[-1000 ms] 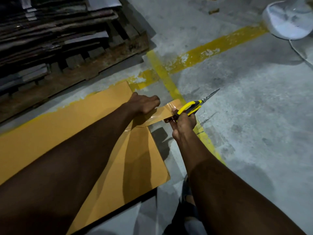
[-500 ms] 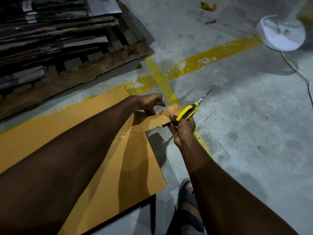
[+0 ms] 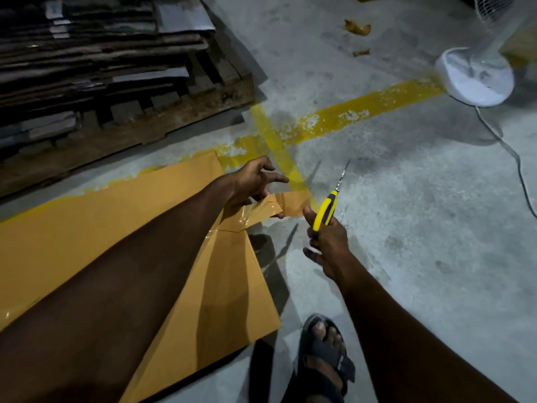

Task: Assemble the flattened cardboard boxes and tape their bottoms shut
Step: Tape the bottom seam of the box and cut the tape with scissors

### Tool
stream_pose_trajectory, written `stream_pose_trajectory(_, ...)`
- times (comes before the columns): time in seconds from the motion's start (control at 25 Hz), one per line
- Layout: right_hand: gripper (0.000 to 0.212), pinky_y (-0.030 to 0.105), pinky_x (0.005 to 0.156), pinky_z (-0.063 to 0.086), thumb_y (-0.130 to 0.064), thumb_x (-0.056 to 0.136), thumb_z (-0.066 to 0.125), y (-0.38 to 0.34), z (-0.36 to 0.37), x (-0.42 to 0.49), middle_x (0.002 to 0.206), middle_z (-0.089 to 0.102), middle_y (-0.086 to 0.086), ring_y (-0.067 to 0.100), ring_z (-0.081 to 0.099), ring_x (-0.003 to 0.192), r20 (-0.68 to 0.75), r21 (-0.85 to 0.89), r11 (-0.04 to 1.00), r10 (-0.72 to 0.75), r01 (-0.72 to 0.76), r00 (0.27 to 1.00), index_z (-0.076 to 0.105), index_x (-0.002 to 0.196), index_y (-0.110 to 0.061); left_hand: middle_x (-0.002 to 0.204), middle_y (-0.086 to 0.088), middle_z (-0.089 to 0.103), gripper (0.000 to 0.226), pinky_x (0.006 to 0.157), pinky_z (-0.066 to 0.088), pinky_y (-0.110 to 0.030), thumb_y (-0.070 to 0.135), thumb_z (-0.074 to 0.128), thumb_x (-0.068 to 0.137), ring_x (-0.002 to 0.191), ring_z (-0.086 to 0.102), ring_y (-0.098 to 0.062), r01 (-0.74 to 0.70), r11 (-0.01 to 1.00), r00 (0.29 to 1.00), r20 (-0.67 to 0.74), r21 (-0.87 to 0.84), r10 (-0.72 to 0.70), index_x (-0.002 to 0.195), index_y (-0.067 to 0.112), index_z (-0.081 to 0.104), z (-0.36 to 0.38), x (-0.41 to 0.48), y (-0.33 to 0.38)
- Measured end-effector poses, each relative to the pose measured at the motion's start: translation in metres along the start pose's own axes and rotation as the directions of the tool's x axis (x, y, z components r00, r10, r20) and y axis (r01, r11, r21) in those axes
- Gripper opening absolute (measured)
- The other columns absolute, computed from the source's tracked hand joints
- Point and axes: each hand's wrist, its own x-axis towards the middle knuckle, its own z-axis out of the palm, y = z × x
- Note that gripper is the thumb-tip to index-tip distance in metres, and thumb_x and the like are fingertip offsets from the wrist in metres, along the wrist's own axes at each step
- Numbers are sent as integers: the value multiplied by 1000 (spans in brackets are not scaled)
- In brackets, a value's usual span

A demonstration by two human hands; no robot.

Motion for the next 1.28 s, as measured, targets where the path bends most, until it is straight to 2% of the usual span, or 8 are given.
stream_pose_trajectory(0.16, 31, 26, 54, 36, -44, 76, 77, 39, -41, -48, 65, 46, -2, 14, 38, 59, 370, -80, 981, 196, -179, 908, 53, 78, -25, 73, -30, 47, 52, 38, 20, -22, 29, 16, 95, 33, 18, -11, 60, 998, 998, -17, 1, -60, 133, 12, 47, -2, 10, -5)
stream_pose_trajectory(0.32, 78, 31, 57, 39, -60, 34, 93, 69, -59, -76, 71, 49, 4, 18, 47, 64, 603, -147, 970, 241, -191, 760, 50, 85, -20, 77, -17, 34, 52, 37, 21, -19, 27, 23, 93, 35, 19, -11, 26, 998, 999, -18, -62, -27, 90, 18, 74, 3, 10, -5)
stream_pose_trajectory(0.52, 59, 32, 58, 41, -66, 54, 75, 59, -53, -73, 67, 51, 2, 17, 48, 64, 567, -287, 951, 264, -114, 780, 48, 79, -20, 102, -6, 57, 40, 59, 44, -19, -2, 44, 92, 73, 55, -11, 23, 946, 999, 20, 324, -32, 127, 10, 58, 8, 18, -6)
stream_pose_trajectory(0.72, 49, 32, 61, 36, -62, 56, 71, 69, -47, -73, 62, 49, -3, 16, 42, 65, 550, -343, 932, 303, -120, 778, 54, 87, -27, 94, -7, 62, 35, 77, 45, -30, -6, 44, 92, 84, 59, -19, 18, 942, 993, 106, 336, -57, 119, 12, 57, -1, 22, -7)
stream_pose_trajectory(0.84, 71, 32, 62, 33, -77, 41, 82, 75, -47, -69, 61, 47, -5, 15, 40, 63, 555, -328, 940, 272, -93, 786, 56, 87, -29, 115, -14, 58, 38, 83, 46, -33, -5, 46, 93, 101, 57, -27, 23, 938, 989, 127, 345, -71, 127, 11, 54, 0, 26, -9)
stream_pose_trajectory(0.92, 64, 35, 66, 32, -80, 37, 81, 75, -43, -68, 61, 48, -5, 16, 40, 63, 554, -325, 942, 260, -82, 791, 59, 76, -34, 131, -12, 51, 45, 88, 47, -34, -2, 49, 93, 109, 57, -29, 23, 926, 989, 127, 377, -76, 134, 15, 50, 1, 29, -11)
stream_pose_trajectory(1.12, 38, 31, 61, 43, -65, 80, 56, 64, -31, -73, 66, 50, -3, 17, 46, 67, 473, -392, 913, 306, -114, 826, 50, 80, -28, 133, -14, 50, 43, 77, 47, -29, -1, 49, 93, 104, 56, -26, 8, 904, 988, 137, 428, -73, 133, 16, 51, 0, 32, -12)
stream_pose_trajectory(1.28, 49, 27, 56, 35, -76, 67, 55, 62, -23, -68, 62, 43, -6, 14, 41, 59, 477, -400, 906, 337, -141, 812, 44, 67, -28, 118, -11, 56, 42, 72, 47, -28, -3, 47, 93, 98, 58, -25, 20, 917, 986, 142, 399, -84, 131, 13, 52, 1, 31, -12)
